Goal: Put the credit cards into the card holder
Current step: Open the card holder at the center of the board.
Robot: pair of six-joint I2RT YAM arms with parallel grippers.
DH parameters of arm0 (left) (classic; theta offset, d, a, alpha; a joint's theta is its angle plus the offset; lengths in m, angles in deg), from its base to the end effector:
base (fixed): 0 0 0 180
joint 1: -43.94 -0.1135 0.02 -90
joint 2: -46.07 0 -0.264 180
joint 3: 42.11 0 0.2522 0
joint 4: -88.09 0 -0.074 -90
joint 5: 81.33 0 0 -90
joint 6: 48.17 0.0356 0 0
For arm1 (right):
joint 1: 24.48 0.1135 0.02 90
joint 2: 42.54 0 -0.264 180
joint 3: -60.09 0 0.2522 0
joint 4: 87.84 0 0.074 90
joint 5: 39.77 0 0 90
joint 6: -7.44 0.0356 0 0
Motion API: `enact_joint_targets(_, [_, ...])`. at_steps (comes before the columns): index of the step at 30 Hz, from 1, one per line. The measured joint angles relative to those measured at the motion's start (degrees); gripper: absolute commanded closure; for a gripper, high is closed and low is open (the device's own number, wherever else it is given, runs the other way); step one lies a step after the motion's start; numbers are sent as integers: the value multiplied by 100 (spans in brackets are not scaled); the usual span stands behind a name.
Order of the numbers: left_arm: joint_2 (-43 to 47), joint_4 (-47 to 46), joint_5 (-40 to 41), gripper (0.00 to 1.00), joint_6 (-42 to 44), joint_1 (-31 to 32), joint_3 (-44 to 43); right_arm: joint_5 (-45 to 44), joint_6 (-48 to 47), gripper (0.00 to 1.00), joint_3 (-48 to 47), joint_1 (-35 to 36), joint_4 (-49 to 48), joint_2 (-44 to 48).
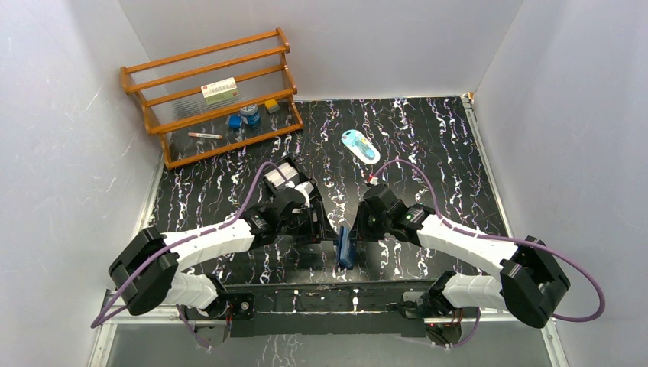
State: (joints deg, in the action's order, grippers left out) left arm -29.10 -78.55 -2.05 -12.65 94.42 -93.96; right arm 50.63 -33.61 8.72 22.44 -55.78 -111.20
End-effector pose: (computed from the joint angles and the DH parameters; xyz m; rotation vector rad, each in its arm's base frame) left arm 0.1676 -0.2136 0.2038 0.0302 2.4820 -1.1290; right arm 0.1611 0.1726 0.2013 0.0424 2.5792 0.7154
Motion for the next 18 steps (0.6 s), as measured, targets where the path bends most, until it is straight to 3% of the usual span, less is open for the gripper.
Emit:
enact_joint_targets(11, [-337, -581, -382, 28, 170, 0, -114, 42, -114, 75, 0, 0, -9, 37])
enact_joint_targets(18, [-879, -560, -400, 34, 407, 0, -369, 90, -122, 76, 0, -2, -39, 28])
